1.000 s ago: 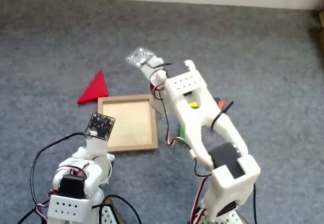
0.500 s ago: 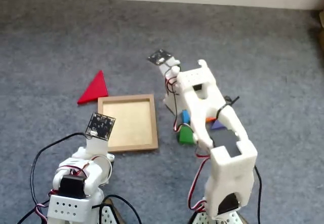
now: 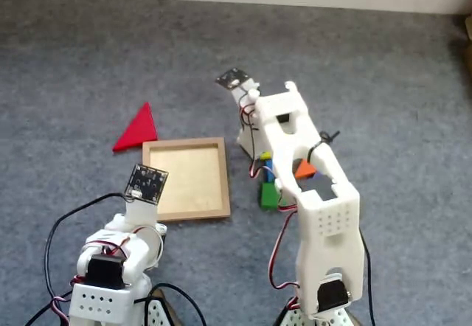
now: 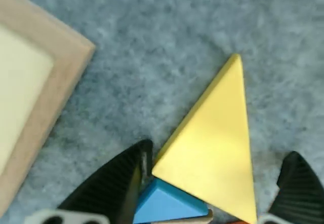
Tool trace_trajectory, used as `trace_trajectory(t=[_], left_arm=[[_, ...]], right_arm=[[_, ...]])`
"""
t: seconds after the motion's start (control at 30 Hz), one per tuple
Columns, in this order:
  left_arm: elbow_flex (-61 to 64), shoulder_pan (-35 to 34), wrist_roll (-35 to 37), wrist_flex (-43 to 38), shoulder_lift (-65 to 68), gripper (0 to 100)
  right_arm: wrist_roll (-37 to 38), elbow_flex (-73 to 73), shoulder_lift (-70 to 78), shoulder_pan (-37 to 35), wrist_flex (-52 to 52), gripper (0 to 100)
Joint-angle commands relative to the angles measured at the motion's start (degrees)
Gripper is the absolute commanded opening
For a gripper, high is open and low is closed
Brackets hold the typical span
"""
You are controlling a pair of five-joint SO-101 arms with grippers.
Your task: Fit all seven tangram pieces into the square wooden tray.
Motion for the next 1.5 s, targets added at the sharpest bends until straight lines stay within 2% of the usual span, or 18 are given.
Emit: trace_trajectory(t=[0.0, 0.43, 0.67, 0.9, 1.0, 1.23, 1.47], left_arm=[[1.2, 0.7, 0.4, 0.4, -2.8, 1], [1.2, 0.7, 0.4, 0.4, -2.8, 1], [1.2, 0.7, 0.4, 0.4, -2.8, 1], [1.2, 0.7, 0.4, 0.4, -2.8, 1], [1.2, 0.7, 0.4, 0.4, -2.8, 1], [1.2, 0.7, 0.4, 0.4, -2.8, 1], [1.2, 0.7, 0.4, 0.4, -2.8, 1]], right_arm=[[2.8, -4.4, -0.7, 1.7, 4.9, 37.4], [4.0, -6.0, -0.2, 1.5, 6.9, 37.2], [4.0, -6.0, 1.1, 1.5, 3.5, 37.1], [4.7, -6.4, 5.2, 1.6, 3.6, 22.3], [8.0, -7.9, 5.1, 1.1, 7.2, 18.2], [7.9, -19.0, 5.2, -3.1, 18.5, 17.0], [2.5, -26.9, 5.2, -6.4, 23.7, 17.0]])
